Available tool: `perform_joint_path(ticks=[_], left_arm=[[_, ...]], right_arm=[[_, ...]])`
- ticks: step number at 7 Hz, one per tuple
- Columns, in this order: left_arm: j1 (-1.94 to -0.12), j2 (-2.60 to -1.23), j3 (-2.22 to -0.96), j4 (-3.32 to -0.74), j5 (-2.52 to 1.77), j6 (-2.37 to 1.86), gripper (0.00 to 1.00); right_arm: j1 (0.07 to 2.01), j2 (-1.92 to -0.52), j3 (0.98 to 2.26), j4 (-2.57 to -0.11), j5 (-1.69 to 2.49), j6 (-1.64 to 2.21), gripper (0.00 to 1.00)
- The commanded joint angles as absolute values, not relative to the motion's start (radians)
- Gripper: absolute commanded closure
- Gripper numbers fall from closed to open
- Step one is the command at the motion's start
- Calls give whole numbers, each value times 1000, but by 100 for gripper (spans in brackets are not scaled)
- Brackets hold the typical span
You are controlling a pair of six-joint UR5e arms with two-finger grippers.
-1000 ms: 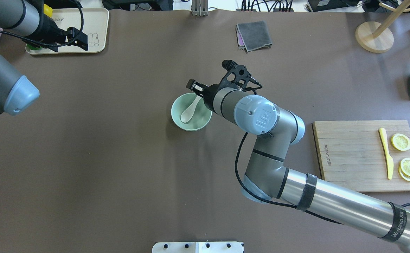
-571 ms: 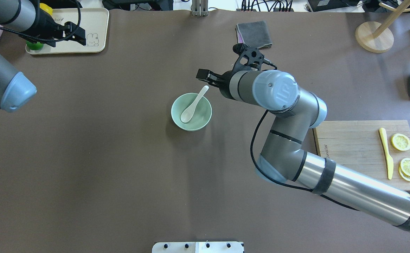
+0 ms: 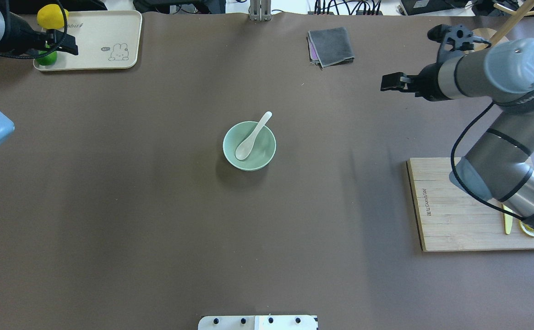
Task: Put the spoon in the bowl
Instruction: 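Lower the spoon into the bowl and open the right gripper while the left arm withdraws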
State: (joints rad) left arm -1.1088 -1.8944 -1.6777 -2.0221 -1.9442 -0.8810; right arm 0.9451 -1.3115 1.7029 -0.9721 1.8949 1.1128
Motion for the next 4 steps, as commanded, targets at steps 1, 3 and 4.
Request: perform_joint_path(ticks=[1, 3, 4], left_arm=[[-1231, -1858, -1687, -2011, -2033, -780, 2], [-1479, -1767, -1692, -1924, -2320, -474, 2], [-1526, -1699, -1683, -1880, -2316, -295, 2]], right_arm=[[1189, -1370, 1709, -1087, 2182, 942, 0], [1371, -1515, 1787, -1415, 2270, 347, 0], [1446, -1601, 1778, -1489, 2255, 85, 0]])
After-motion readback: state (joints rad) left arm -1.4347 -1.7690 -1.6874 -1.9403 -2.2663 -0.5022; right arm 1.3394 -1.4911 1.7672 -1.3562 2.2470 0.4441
